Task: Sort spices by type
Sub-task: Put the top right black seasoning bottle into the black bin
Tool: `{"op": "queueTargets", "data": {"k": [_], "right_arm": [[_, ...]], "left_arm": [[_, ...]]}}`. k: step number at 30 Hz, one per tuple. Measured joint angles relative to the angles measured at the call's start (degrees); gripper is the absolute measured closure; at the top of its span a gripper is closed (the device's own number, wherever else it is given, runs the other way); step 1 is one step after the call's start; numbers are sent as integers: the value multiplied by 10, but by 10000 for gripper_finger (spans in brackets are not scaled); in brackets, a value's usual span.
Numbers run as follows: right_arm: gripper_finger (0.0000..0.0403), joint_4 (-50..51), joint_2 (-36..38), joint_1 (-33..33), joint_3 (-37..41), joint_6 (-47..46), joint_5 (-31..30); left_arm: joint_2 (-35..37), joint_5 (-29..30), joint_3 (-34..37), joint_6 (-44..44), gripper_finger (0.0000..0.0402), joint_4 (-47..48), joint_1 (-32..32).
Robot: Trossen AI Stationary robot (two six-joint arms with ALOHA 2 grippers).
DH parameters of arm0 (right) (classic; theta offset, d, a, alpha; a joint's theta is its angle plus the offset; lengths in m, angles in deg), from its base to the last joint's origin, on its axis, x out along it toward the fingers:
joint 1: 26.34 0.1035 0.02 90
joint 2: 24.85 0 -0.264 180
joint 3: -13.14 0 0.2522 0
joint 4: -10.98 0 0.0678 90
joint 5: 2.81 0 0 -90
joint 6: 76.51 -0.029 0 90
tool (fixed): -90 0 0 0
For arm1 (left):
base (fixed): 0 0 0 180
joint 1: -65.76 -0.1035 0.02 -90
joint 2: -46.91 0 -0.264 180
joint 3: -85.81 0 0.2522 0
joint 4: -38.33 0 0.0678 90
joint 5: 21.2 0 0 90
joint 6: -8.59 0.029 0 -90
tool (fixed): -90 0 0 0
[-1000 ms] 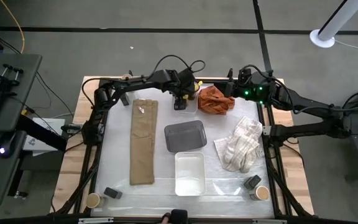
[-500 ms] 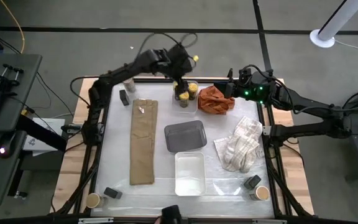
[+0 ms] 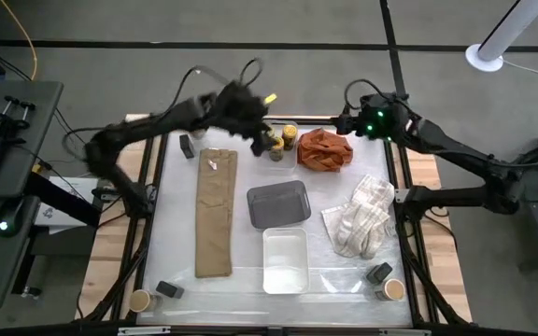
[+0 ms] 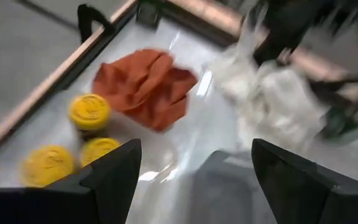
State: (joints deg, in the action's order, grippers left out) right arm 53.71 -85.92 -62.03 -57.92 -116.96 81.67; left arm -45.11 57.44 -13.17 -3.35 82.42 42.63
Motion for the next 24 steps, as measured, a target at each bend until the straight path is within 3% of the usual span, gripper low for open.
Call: {"op": "queueTargets", "data": {"k": [4, 7, 13, 16, 20, 24], "right_arm": [[123, 58, -65, -67, -4, -4, 0], [123, 112, -134, -118, -44, 7, -32], [156, 239, -248, -165, -129, -20, -163], [227, 258, -281, -165, -148, -53, -183], [373, 275, -311, -155, -150, -114, -211], [382, 322, -323, -140, -150, -234, -287]], "left_arm": [[105, 29, 233, -152, 111, -216, 16], [162, 34, 322, -205, 111, -299, 0], [226, -6, 346, -143, 111, -281, -71], [251, -46, 345, -104, 111, -290, -109], [273, -69, 345, -67, 111, -311, -159], [284, -71, 345, -53, 111, -351, -206]]}}
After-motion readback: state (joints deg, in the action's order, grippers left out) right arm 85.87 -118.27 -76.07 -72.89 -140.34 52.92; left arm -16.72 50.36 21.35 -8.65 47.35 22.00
